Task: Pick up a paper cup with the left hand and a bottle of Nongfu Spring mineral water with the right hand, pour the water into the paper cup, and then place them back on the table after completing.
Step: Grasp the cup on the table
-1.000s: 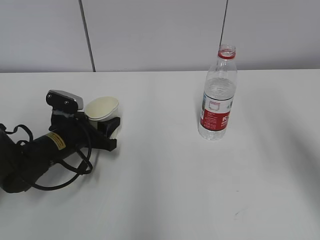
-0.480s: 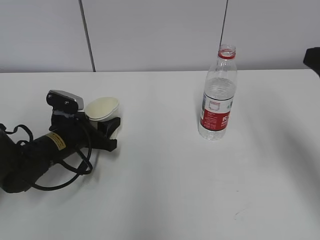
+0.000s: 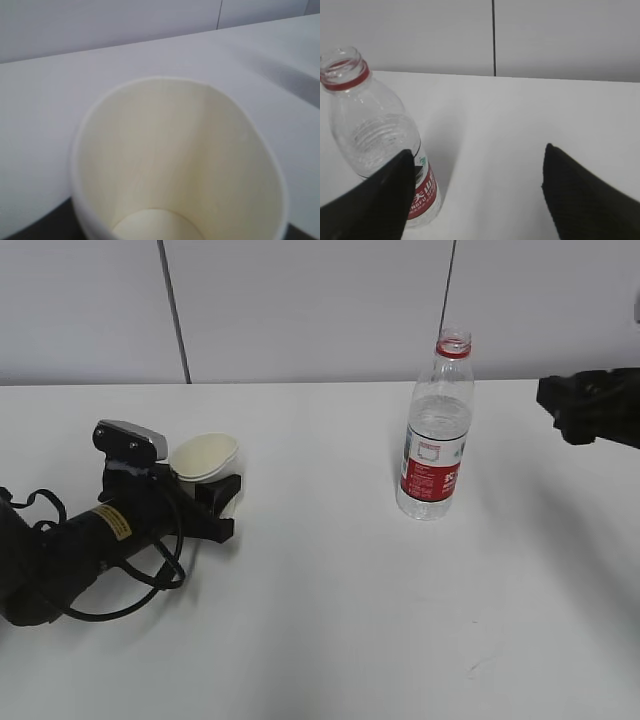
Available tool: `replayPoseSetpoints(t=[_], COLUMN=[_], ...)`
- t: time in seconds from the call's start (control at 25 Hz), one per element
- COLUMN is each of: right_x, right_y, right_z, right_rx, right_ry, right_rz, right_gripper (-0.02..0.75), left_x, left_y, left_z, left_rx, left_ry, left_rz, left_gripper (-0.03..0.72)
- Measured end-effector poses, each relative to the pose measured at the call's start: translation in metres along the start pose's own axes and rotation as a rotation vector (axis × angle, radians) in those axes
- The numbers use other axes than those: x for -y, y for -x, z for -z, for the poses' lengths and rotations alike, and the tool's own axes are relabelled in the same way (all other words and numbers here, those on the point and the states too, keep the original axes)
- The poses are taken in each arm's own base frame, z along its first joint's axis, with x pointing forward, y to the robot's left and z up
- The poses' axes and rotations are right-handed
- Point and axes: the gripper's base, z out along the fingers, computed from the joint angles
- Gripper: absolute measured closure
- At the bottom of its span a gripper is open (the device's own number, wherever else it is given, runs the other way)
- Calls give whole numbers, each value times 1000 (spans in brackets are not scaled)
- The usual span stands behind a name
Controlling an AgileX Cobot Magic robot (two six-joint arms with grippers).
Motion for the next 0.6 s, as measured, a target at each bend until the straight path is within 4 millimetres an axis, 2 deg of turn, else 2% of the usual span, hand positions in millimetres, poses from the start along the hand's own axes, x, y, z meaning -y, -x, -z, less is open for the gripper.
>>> replayPoseSetpoints(t=[0.08, 0.24, 0.44, 0.6], right_x=[-1, -5, -9, -15], right_y=[-4, -17, -49, -69], right_z=[-8, -10, -14, -27], right_rx=[34, 127, 187, 233], right_ry=[17, 49, 94, 158], right_rz=[19, 18, -2, 3], right_gripper=[152, 152, 152, 152], left_x=[0, 0, 0, 0], left_y=[0, 0, 0, 0], left_z=[0, 0, 0, 0], left_rx=[0, 1, 1, 1], left_ry=[0, 0, 0, 0], left_rz=[0, 0, -1, -1], left_gripper=[326, 328, 328, 328])
